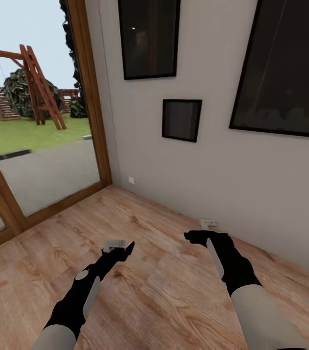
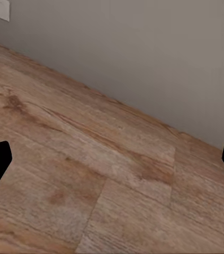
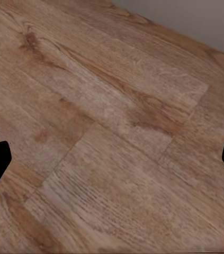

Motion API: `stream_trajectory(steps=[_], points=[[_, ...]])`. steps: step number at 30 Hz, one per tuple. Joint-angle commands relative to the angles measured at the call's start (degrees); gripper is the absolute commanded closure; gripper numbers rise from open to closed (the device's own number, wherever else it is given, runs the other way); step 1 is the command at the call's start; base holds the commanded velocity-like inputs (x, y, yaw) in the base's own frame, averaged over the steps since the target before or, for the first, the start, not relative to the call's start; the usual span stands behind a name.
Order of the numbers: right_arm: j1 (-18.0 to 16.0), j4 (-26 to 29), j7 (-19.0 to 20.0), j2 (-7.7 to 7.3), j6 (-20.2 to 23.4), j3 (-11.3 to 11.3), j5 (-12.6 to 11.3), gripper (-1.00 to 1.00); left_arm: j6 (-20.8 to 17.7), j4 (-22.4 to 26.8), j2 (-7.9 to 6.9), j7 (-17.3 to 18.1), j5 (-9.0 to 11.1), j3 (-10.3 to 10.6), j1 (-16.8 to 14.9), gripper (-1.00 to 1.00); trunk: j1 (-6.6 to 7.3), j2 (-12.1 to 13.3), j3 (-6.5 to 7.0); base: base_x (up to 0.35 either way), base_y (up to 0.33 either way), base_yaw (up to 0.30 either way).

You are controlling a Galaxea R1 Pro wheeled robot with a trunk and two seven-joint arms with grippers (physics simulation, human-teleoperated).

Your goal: Pick up the two gym shoes and the two sandals from the corridor floor and place them onto the hallstand (shoe rack) in the corridor, making sure they are on the rack and not on the floor. Arrange them so the two gym shoes are next to each other and the two sandals are next to each other.

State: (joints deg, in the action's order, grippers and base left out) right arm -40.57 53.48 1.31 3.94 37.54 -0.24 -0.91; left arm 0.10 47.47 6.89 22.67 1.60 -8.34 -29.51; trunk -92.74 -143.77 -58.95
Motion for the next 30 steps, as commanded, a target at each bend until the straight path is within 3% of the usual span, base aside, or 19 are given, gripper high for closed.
stream_trajectory(steps=[1,10,21,30], points=[[0.0,0.0,0.1,0.02,0.3,0.0,-0.1,-1.00,0.0,0.0,0.06,0.4,0.2,-0.3,0.0,-1.00,0.01,0.0,-0.02,0.000,0.000,-0.246],[0.0,0.0,0.1,0.02,0.3,0.0,-0.2,-1.00,0.0,0.0,0.06,0.4,0.2,-0.3,0.0,-1.00,0.01,0.0,0.30,0.020,0.012,-0.246],[0.0,0.1,0.1,0.02,0.3,0.0,-0.2,-1.00,0.0,0.0,0.06,0.4,0.2,-0.3,0.0,-1.00,0.01,0.0,0.64,0.213,0.178,-0.250],[0.0,0.0,0.1,0.02,0.3,0.0,-0.3,-1.00,0.0,0.0,0.06,0.4,0.2,-0.3,0.0,-1.00,0.01,0.0,0.90,0.088,0.019,-0.256]])
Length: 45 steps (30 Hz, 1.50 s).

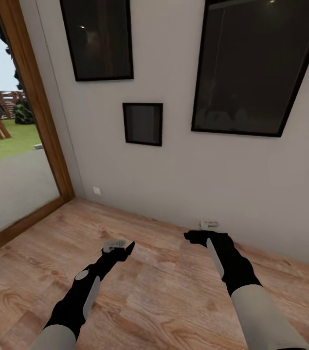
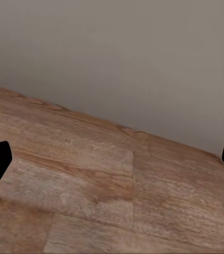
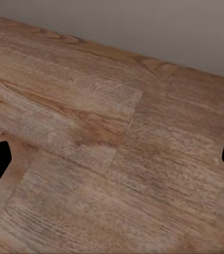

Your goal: Pick up the two gym shoes and the two sandals from the corridor floor and place them onto the hallstand (shoe rack) in the corridor, making sure they are on the rack and not on the floor. Arrange them so the two gym shoes are next to each other and the two sandals are next to each other.

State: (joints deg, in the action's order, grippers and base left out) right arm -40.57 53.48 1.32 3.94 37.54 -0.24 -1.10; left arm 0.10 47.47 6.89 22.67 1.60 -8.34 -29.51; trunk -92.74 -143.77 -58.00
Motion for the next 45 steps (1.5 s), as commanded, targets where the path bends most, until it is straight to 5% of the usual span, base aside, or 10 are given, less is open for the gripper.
stream_trajectory(steps=[1,32,45], points=[[0.0,0.0,0.1,0.02,0.3,0.0,-0.1,-1.00,0.0,0.0,0.06,0.4,0.2,-0.3,0.0,-1.00,0.01,0.0,-0.03,0.011,0.002,-0.256],[0.0,0.0,0.1,0.02,0.3,0.0,-0.1,-1.00,0.0,0.0,0.06,0.4,0.2,-0.3,0.0,-1.00,0.01,0.0,0.87,0.003,0.000,-0.263],[0.0,0.0,0.1,0.02,0.3,0.0,-0.1,-1.00,0.0,-0.1,0.06,0.4,0.2,-0.3,0.0,-1.00,0.01,0.0,1.05,0.198,0.155,-0.295]])
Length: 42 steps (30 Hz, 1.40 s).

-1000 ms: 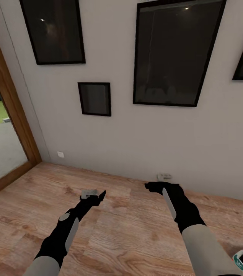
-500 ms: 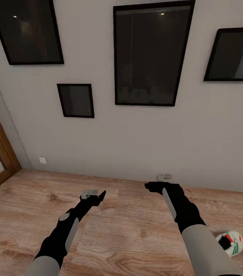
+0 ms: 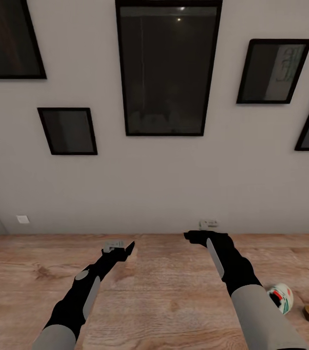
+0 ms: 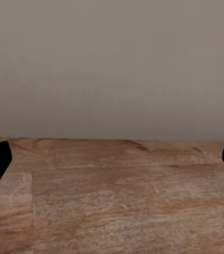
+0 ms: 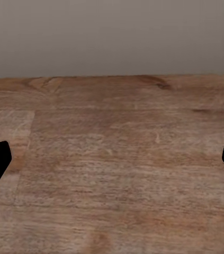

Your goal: Pick up the two gym shoes and the two sandals from the corridor floor and place them onto the hallstand (shoe rack) in the corridor, making sure they are on the rack and not on the floor. Arrange them so the two gym shoes are next to each other and the two sandals are next to each other.

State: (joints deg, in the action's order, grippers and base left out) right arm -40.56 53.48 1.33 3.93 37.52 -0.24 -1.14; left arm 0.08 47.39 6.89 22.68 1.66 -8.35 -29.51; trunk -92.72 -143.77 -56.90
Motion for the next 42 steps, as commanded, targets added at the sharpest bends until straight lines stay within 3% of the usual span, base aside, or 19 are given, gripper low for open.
stream_trajectory(steps=[1,14,42], points=[[0.0,0.0,0.1,0.02,0.3,0.0,-0.1,-1.00,0.0,0.0,0.05,0.4,0.2,-0.3,0.0,-1.00,-0.01,0.0,-0.06,0.244,0.211,-0.300],[0.0,0.0,0.1,0.02,0.3,0.0,-0.1,-1.00,0.0,0.0,0.05,0.4,0.1,-0.3,0.0,-1.00,-0.01,0.0,-0.06,0.197,0.152,-0.300],[0.0,0.0,0.1,0.02,0.3,0.0,-0.1,-1.00,0.0,0.0,0.09,0.4,0.2,-0.3,0.0,-1.00,-0.01,0.0,-0.06,0.005,0.002,-0.300]])
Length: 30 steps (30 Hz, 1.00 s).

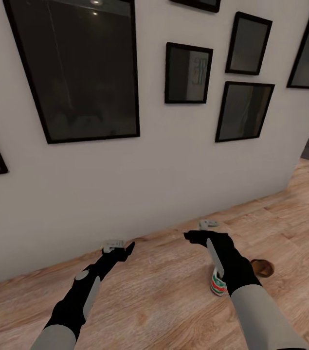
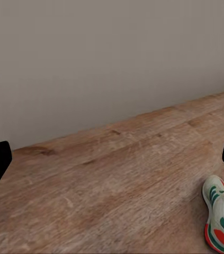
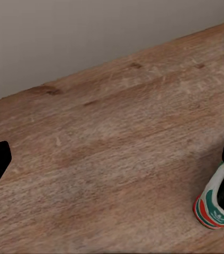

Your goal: Pick up the two gym shoes and the two sandals from the corridor floor and place them onto the hallstand (shoe rack) in the corridor, making sure they are on the rack and not on the floor. Arrange them so the two gym shoes are next to each other and the two sandals are next to each other.

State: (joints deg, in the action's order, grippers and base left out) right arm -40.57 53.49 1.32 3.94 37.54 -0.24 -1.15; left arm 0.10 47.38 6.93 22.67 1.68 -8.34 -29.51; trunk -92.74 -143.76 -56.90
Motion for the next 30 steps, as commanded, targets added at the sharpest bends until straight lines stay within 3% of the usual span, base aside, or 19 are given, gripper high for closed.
stream_trajectory(steps=[1,19,30], points=[[0.0,0.0,0.1,0.02,0.2,0.0,-0.1,-1.00,0.0,0.0,0.08,0.4,0.2,-0.3,0.0,-1.00,0.01,0.0,-0.06,0.074,0.029,-0.300],[0.0,0.0,0.1,0.02,0.2,0.0,-0.1,-1.00,0.0,-0.2,0.10,0.4,0.5,-0.3,0.0,-1.00,0.01,0.0,-0.06,0.166,0.209,-0.300],[0.0,0.0,0.1,0.02,0.2,0.0,-0.1,-1.00,0.0,-0.3,0.10,0.4,0.5,-0.3,0.0,-1.00,0.01,0.0,-0.06,0.047,0.042,-0.300]])
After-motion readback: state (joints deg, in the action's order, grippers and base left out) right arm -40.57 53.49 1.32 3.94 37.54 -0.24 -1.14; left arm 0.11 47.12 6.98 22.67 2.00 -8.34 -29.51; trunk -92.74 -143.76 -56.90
